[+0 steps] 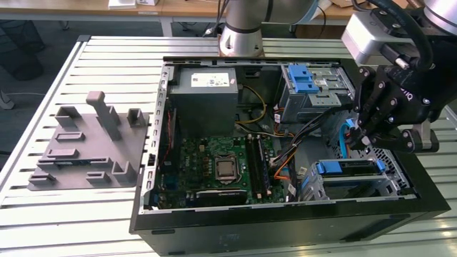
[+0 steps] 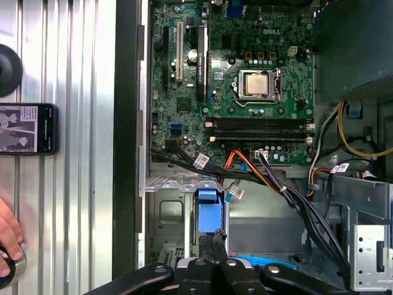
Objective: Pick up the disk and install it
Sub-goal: 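Insert the first disk wire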
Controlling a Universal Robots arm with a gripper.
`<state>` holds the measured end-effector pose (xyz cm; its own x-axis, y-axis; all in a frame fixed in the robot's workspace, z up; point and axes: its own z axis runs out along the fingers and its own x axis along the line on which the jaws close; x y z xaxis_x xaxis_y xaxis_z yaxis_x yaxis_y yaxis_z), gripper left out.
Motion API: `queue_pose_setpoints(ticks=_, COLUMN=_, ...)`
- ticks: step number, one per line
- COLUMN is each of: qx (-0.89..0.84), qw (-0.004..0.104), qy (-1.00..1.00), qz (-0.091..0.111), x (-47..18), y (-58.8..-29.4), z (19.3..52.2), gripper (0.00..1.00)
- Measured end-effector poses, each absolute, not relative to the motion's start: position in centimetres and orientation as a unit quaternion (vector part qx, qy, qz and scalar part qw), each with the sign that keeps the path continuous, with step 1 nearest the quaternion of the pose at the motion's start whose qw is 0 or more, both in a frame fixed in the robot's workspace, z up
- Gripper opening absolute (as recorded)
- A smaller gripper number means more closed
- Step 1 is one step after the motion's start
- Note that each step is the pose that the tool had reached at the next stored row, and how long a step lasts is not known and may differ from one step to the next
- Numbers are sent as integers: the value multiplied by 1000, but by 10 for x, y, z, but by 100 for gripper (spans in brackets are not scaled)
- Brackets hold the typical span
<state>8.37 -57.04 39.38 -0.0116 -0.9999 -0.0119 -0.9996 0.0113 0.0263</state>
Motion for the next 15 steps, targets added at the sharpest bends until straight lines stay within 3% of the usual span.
queue_pose_setpoints(ticks=15, qx=703, qw=5, qy=-711, qz=-14, x=91, y=-570, z=394, gripper=11)
